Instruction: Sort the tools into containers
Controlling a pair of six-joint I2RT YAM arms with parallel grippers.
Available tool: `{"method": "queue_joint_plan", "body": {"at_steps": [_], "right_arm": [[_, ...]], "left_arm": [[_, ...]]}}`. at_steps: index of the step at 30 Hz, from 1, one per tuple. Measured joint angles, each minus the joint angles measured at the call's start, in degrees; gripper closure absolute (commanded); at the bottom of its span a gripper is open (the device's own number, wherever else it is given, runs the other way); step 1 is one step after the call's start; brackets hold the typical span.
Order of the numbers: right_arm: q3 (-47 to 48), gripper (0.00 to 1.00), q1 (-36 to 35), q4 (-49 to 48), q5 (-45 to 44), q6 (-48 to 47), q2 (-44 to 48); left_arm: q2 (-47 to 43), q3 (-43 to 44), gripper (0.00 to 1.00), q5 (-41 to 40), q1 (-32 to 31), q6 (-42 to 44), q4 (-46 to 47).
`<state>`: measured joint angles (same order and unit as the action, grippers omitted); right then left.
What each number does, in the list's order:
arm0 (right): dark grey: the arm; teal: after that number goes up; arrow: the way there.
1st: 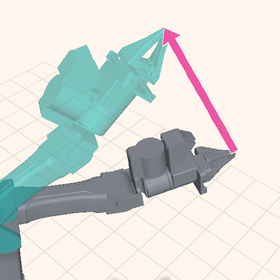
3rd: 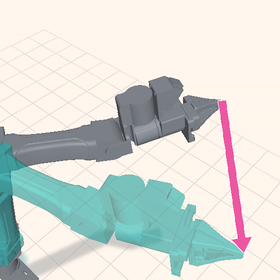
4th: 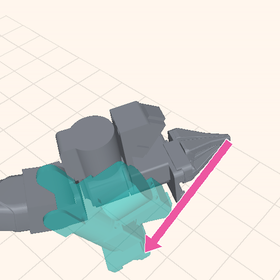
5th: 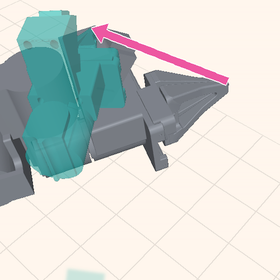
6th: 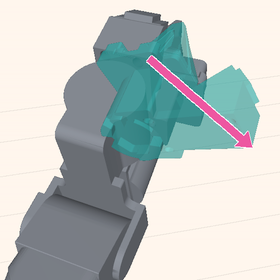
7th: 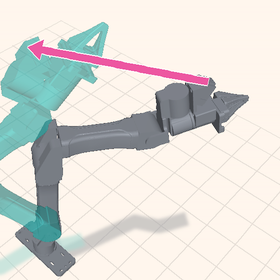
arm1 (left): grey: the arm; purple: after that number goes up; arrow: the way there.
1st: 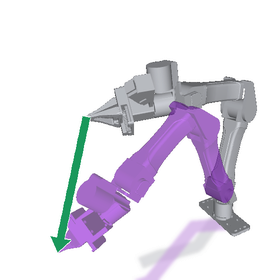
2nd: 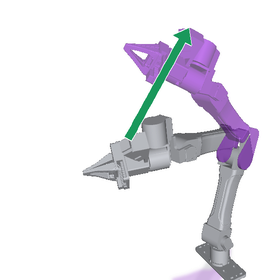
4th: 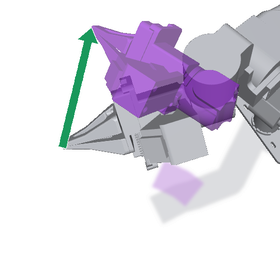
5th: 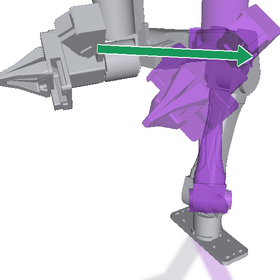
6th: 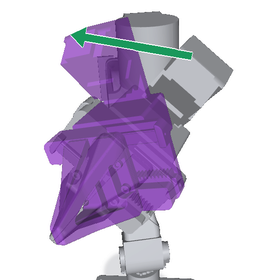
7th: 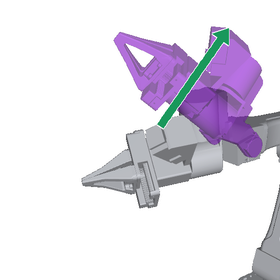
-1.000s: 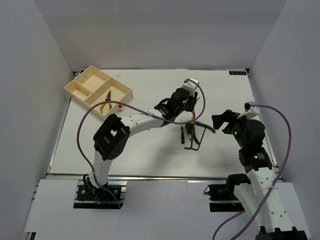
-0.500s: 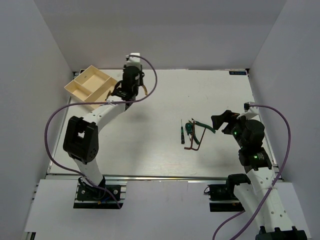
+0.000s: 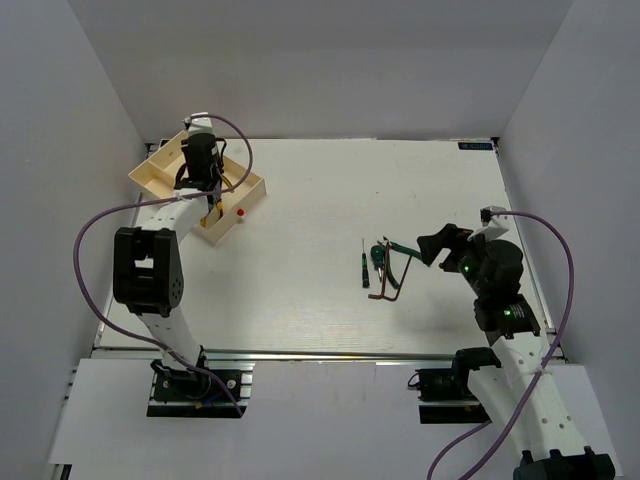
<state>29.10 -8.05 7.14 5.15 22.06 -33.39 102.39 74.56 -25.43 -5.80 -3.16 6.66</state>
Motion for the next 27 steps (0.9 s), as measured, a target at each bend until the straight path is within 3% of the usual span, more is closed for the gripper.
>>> {"method": "queue_joint_plan", "body": {"at_steps": [10, 13, 16, 19, 23, 27], "right_arm": [[0.0, 0.11, -0.4, 0.0, 0.2, 0.0, -0.7], [0.0, 0.11, -0.4, -0.1, 0.2, 0.0, -1.1], [0.0, 0.11, -0.4, -0.1, 0.2, 0.0, -1.3], [0.0, 0.11, -0.4, -0.2, 0.2, 0.0, -1.4], [0.0, 0.11, -0.4, -0.5, 0.4, 0.0, -1.8], [0.0, 0.11, -0.4, -0.8, 0.7, 0.0, -1.9]], "left_arm": [[7.0, -3.1, 1.00, 6.5, 0.8, 7.0, 2.9], [7.1, -2.9, 0.91, 8.0, 1.8, 8.1, 3.1], [7.4, -2.5, 0.89, 8.9, 2.5, 9.2, 3.6], [8.1, -2.5, 0.77, 9.5, 3.1, 9.7, 3.8], [9.0, -2.5, 0.46, 11.1, 3.6, 9.7, 2.8], [8.8, -2.5, 0.33, 12.6, 3.4, 9.0, 2.8]]}}
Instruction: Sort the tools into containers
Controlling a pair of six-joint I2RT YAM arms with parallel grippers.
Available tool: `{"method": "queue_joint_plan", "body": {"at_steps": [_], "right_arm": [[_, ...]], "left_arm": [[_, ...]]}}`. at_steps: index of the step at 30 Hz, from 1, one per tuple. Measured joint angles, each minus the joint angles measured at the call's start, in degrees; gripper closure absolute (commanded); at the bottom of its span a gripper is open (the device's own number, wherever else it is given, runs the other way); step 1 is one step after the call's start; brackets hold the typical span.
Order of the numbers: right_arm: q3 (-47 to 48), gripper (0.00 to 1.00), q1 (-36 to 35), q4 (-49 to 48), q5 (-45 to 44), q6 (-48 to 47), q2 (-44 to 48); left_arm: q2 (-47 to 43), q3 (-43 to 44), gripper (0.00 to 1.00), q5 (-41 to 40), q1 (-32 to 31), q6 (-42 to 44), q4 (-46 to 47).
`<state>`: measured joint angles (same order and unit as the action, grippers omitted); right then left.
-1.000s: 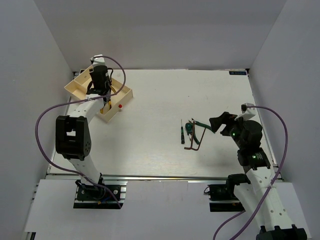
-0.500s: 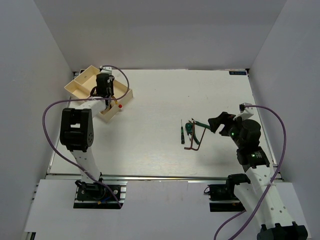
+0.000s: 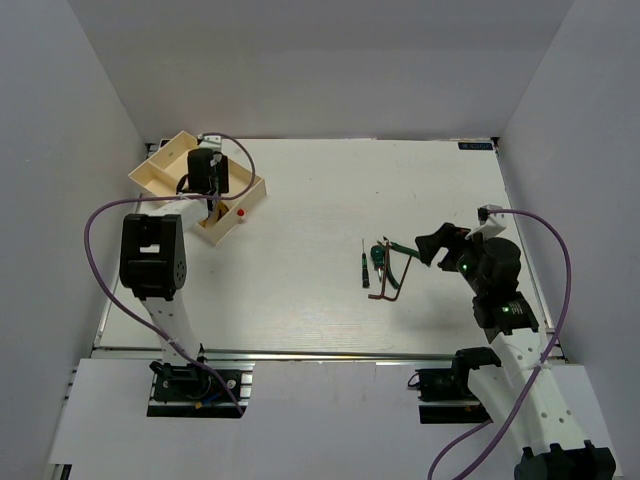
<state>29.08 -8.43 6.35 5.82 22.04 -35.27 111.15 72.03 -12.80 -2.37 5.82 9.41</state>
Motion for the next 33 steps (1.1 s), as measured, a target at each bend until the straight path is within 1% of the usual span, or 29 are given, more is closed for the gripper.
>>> {"method": "queue_joint_plan", "body": {"at_steps": [1, 2, 5, 7, 8, 9, 13, 17, 19, 21, 25, 27, 30, 31, 33], "right_arm": [[0.0, 0.11, 0.0, -0.1, 0.0, 0.0, 0.0], [0.0, 0.11, 0.0, -0.1, 0.1, 0.0, 0.0], [0.0, 0.11, 0.0, -0.1, 0.2, 0.0, -0.5], [0.0, 0.11, 0.0, 0.0, 0.2, 0.0, -1.3], [0.0, 0.11, 0.0, 0.0, 0.1, 0.0, -1.7], [0.0, 0.12, 0.0, 0.1, 0.1, 0.0, -2.0], [0.0, 0.18, 0.0, 0.4, -0.2, 0.0, -3.3], [0.2, 0.35, 0.0, 1.1, -0.4, -0.2, -6.6], [0.7, 0.42, 0.0, 1.8, -0.9, -0.2, -9.2], [1.8, 0.45, 0.0, 2.8, -1.5, 0.0, -12.5], [4.6, 0.46, 0.0, 3.4, -2.8, -0.2, -19.3], [6.1, 0.42, 0.0, 2.8, -2.8, -0.4, -22.8], [8.9, 0.41, 0.0, 2.5, -1.9, -0.6, -29.5], [10.4, 0.39, 0.0, 2.8, -1.2, -0.7, -32.1], [13.5, 0.37, 0.1, 2.9, 0.3, -0.8, -36.9]], "left_arm": [[-0.2, 0.0, 0.31, 0.2, -0.2, -0.3, 0.0], [-0.3, 0.0, 0.27, 0.5, -0.4, -0.6, 0.0], [-1.4, 0.4, 0.22, 2.2, -0.9, -2.0, -0.9], [-2.5, 1.3, 0.11, 3.6, -1.1, -4.3, -2.2], [-3.4, 1.6, 0.04, 4.6, -1.2, -5.5, -2.9], [-4.4, 1.8, 0.02, 5.6, -1.3, -6.6, -3.4], [-10.7, 2.1, 0.02, 9.8, -2.0, -12.4, -6.7], [-17.1, 3.0, 0.02, 12.8, -2.7, -18.5, -14.3], [-19.5, 3.6, 0.02, 13.9, -3.0, -21.1, -19.1], [-22.6, 1.8, 0.02, 15.8, -3.0, -23.2, -22.4], [-31.7, -6.9, 0.02, 20.2, -3.0, -25.8, -26.8], [-35.8, -10.8, 0.02, 21.7, -3.0, -26.1, -29.5], [-40.8, -16.4, 0.02, 22.7, -3.0, -26.0, -30.1], [-42.5, -18.6, 0.02, 22.7, -3.0, -26.0, -30.1], [-44.2, -20.7, 0.02, 22.8, -3.0, -25.8, -31.1]]}}
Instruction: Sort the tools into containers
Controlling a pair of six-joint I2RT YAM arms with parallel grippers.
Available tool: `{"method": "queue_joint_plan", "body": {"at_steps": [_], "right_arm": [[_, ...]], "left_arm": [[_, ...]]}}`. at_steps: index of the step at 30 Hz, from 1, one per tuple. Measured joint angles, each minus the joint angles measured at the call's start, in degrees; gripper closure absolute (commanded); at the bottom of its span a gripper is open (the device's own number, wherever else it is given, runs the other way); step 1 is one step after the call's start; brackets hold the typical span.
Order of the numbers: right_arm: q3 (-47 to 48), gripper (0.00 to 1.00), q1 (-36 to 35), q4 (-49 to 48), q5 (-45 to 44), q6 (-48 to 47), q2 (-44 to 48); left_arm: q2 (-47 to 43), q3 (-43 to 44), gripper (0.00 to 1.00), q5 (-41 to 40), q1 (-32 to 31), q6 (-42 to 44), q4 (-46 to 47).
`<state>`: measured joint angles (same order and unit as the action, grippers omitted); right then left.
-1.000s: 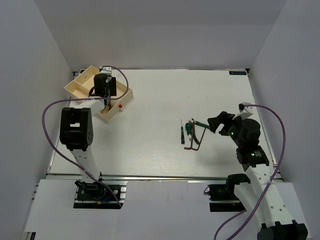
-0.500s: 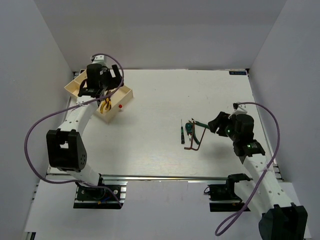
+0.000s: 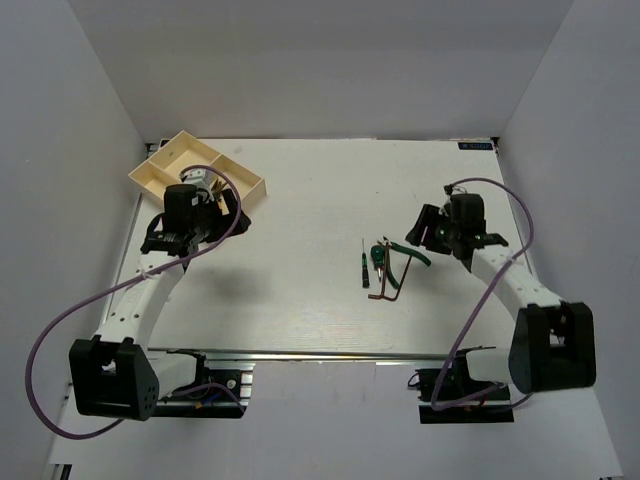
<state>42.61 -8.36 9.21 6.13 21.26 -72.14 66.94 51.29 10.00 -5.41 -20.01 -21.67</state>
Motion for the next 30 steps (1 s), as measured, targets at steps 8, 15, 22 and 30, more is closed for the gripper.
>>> {"method": "queue_joint_plan", "body": {"at_steps": [8, 15, 22, 30], "right_arm": [[12.8, 0.37, -0.1, 3.6, 4.9, -22.6, -13.2], [14.7, 0.45, -0.1, 8.7, 5.2, -34.0, -19.0], [15.0, 0.50, -0.3, 9.5, 5.7, -39.5, -23.3], [17.3, 0.54, -0.8, 10.4, 7.9, -42.4, -27.0]], "left_arm": [[1.1, -0.1, 0.02, 0.1, 0.0, 0.7, -0.6], [0.8, -0.1, 0.02, 0.2, 0.0, 0.9, -0.6], [0.8, -0.1, 0.02, 0.7, 0.0, 1.0, -0.6], [0.8, -0.1, 0.02, 1.2, 0.0, 1.1, -0.5]]}}
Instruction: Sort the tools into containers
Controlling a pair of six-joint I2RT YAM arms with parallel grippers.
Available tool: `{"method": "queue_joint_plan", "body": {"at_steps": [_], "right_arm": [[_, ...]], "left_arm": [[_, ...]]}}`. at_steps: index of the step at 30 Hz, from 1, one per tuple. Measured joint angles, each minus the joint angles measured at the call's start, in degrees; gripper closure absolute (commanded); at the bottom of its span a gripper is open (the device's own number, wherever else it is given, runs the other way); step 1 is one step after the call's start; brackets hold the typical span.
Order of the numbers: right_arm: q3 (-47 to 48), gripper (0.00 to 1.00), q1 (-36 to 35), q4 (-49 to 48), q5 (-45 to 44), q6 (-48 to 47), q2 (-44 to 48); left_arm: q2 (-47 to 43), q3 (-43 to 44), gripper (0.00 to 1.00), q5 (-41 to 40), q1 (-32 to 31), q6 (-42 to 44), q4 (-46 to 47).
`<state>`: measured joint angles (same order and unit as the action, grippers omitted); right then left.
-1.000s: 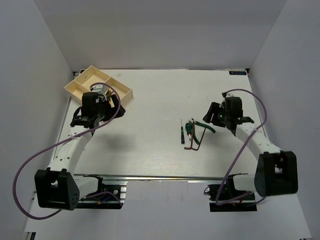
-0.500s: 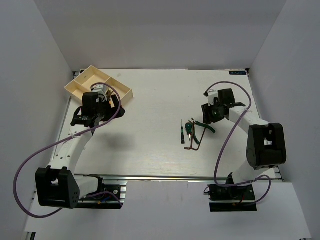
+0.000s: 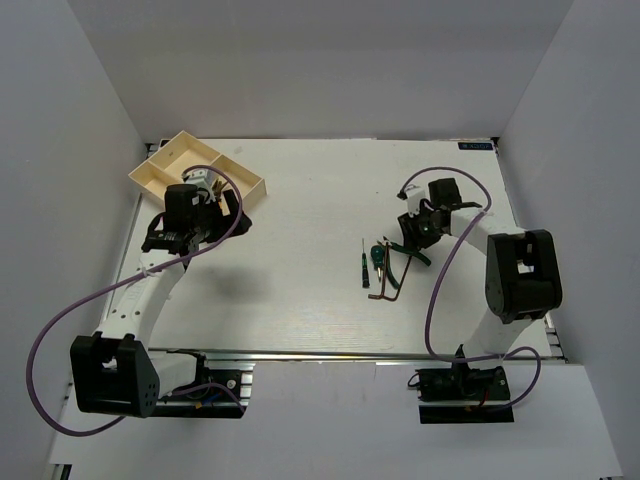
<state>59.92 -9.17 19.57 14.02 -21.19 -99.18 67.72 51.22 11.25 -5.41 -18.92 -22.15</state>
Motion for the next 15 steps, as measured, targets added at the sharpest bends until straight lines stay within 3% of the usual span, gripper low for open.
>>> {"method": "queue_joint_plan", "body": {"at_steps": [8, 11, 12, 15], "right_arm": [[1.5, 0.62, -1.1, 1.9, 0.9, -1.8, -2.0], [1.6, 0.78, -1.6, 2.2, 0.4, -2.5, -2.0], [1.8, 0.78, -1.9, 2.6, 0.0, -3.0, -2.0], [2.1, 0.91, -2.2, 3.0, -0.9, -3.3, -2.0]], "left_arm": [[0.0, 0.0, 0.02, 1.0, 0.0, 0.0, 0.3], [0.1, 0.0, 0.02, 1.4, 0.0, 0.0, 0.3], [0.1, 0.0, 0.02, 1.4, 0.0, 0.0, 0.3], [0.1, 0.0, 0.02, 1.5, 0.0, 0.0, 0.3]]}}
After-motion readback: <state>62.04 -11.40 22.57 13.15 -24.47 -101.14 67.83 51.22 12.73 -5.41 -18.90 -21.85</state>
